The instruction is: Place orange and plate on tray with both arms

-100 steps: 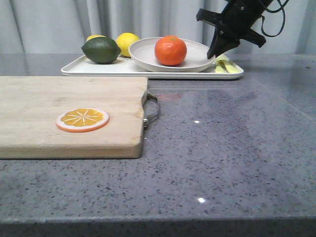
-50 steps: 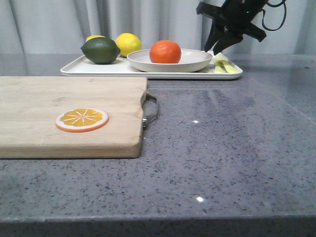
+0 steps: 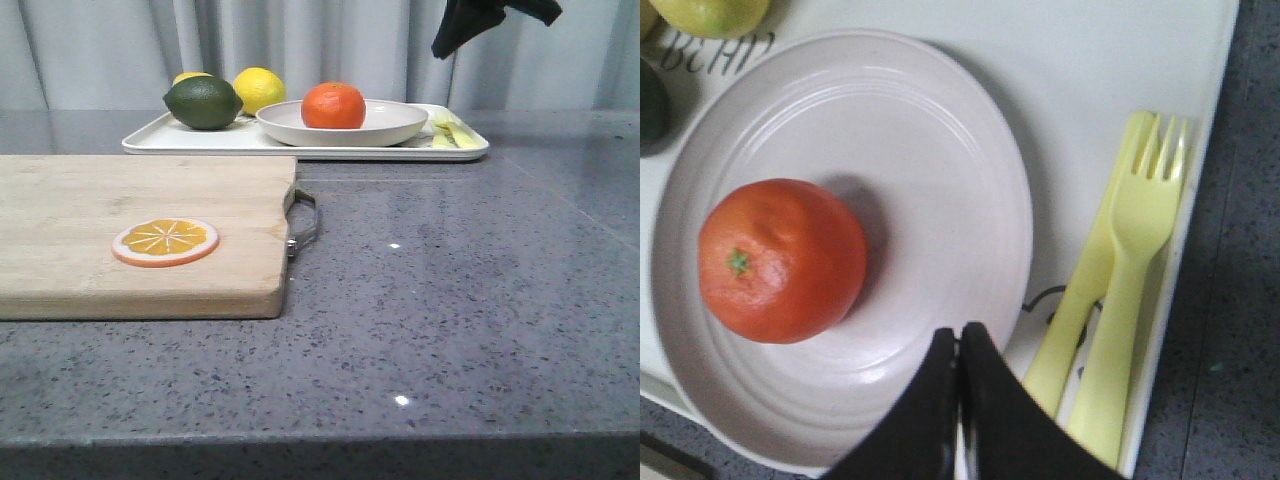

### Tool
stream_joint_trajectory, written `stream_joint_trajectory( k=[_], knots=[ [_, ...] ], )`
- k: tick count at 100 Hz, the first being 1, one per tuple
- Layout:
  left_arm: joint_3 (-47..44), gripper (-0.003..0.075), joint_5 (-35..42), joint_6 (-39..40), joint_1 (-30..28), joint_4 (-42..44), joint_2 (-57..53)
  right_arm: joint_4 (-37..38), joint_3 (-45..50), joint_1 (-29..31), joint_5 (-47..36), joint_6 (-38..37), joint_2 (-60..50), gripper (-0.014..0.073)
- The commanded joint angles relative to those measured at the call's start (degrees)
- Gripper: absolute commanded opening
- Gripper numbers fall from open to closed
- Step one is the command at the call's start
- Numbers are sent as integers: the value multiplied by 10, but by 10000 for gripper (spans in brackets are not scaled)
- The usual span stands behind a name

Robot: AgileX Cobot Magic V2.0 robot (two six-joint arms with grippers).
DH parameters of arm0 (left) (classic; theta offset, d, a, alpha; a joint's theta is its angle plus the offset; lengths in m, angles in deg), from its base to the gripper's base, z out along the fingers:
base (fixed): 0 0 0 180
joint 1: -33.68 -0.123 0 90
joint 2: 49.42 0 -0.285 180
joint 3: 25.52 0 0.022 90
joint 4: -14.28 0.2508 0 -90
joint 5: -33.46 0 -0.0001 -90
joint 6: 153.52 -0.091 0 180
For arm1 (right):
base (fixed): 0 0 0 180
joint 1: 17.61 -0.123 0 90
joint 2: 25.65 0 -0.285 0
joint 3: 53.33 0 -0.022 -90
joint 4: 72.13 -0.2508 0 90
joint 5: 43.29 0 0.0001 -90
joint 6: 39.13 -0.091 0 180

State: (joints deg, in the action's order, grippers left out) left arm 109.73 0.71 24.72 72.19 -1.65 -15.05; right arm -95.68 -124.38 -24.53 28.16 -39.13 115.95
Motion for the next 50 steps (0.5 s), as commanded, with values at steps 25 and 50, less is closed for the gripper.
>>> stream_joint_trajectory(
  k=[25, 50],
  knots=[
    [14, -20, 46, 4, -3, -14, 2, -5, -17, 4, 36, 8, -137, -67],
    [14, -20, 46, 4, -3, -14, 2, -6, 53, 3, 32, 8, -223, -67]
  ],
)
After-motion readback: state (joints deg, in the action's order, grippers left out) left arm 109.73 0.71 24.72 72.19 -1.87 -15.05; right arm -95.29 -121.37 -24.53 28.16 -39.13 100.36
